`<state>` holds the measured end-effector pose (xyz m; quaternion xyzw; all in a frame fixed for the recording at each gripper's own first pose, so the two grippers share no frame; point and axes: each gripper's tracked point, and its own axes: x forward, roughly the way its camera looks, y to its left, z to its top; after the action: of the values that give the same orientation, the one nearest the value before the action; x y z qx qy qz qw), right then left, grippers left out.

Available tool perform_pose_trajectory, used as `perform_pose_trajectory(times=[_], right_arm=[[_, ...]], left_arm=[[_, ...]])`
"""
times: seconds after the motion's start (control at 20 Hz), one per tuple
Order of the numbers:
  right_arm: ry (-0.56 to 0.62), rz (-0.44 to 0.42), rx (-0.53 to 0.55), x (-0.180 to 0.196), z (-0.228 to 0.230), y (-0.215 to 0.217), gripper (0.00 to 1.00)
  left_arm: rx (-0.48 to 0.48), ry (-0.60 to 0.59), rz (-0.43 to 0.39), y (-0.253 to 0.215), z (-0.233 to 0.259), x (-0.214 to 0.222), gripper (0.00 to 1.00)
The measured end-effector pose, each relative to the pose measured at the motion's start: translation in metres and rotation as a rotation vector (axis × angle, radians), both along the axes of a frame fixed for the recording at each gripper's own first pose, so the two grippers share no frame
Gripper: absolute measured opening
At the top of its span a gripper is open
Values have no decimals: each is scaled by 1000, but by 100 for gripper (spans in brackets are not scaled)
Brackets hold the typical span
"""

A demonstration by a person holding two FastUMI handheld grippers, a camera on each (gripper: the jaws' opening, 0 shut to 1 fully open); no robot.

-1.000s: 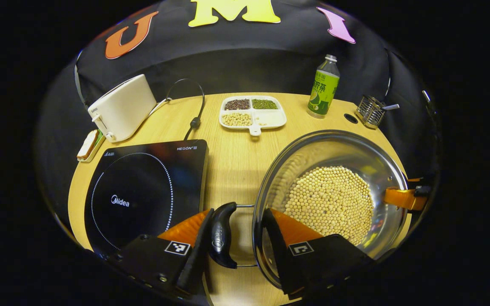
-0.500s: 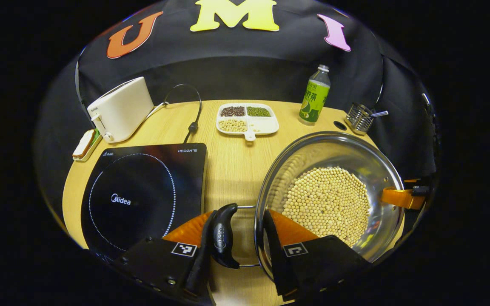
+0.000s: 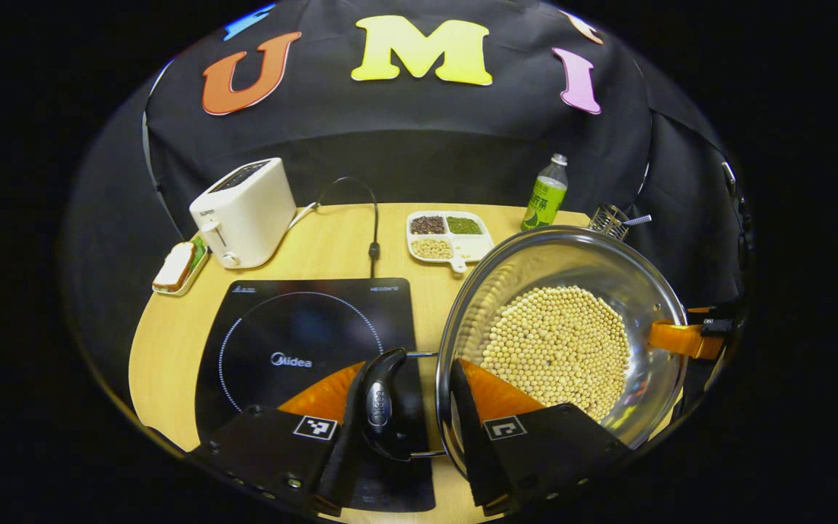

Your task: First push the handle of the pot to place it horizontally, then grasp the pot with both hands and set it on the induction cooktop.

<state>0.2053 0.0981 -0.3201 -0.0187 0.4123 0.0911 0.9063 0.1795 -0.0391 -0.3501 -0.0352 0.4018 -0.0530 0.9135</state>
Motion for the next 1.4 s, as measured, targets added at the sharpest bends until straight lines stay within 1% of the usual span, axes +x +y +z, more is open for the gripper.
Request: perform_pose_trajectory(times=[0.35, 0.7, 0.75, 0.8, 0.85, 1.4], right_arm=[[4, 59, 21, -9, 5, 79, 54], [28, 83, 40, -15, -5, 151, 54], [32, 85, 41, -16, -7, 159, 56], [36, 85, 42, -16, -9, 168, 56], [39, 83, 44, -15, -11, 174, 54], [90, 68, 37, 2, -39, 238, 54]], left_arm=[[25, 1, 65, 80, 10, -17, 58], [52, 20, 93, 151, 7, -22, 58], [55, 21, 93, 161, 5, -22, 58], [56, 24, 96, 169, 2, -22, 58], [56, 28, 96, 175, 1, -19, 58], [62, 71, 97, 238, -30, 6, 58]])
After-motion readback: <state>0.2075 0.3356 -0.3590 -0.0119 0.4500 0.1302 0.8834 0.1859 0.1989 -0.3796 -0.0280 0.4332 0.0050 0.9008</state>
